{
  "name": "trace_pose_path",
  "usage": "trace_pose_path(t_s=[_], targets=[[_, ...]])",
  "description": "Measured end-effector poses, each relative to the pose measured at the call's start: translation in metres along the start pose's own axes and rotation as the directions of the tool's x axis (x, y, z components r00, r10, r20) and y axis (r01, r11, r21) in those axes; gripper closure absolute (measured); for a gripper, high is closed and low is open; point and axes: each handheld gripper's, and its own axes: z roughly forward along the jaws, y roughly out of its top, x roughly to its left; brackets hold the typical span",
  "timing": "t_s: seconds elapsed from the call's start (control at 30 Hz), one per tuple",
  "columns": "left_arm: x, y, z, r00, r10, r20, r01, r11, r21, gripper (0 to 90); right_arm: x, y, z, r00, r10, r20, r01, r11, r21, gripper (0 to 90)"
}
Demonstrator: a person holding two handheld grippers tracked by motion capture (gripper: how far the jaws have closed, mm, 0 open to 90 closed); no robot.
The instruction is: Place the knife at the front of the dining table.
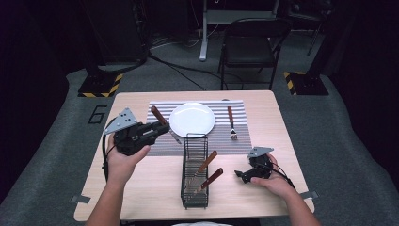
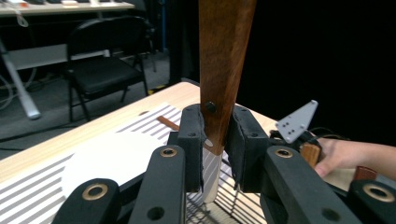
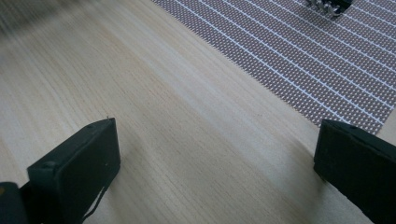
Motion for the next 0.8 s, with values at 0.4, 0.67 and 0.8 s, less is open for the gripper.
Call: trace_pose_path(t_s=[0.4, 0.67, 0.8], targets=[[0.019, -0.010, 0.001, 0.9965, -0.031, -0.078, 0.034, 0.9983, 0.048, 76.3, 0.000, 0.000, 0.000, 1.0000, 0.000, 0.000, 0.000, 1.000, 0.000, 0.0], [0.032, -0.025, 0.012, 0.9882, -0.022, -0.151, 0.040, 0.9928, 0.113, 76.4, 0.000, 0.000, 0.000, 1.0000, 0.000, 0.000, 0.000, 1.000, -0.001, 0.0], [0.042, -0.032, 0.014, 0.9827, -0.037, -0.181, 0.060, 0.9901, 0.127, 76.4, 0.000, 0.000, 0.000, 1.0000, -0.002, -0.001, 0.002, 1.000, 0.000, 0.0]])
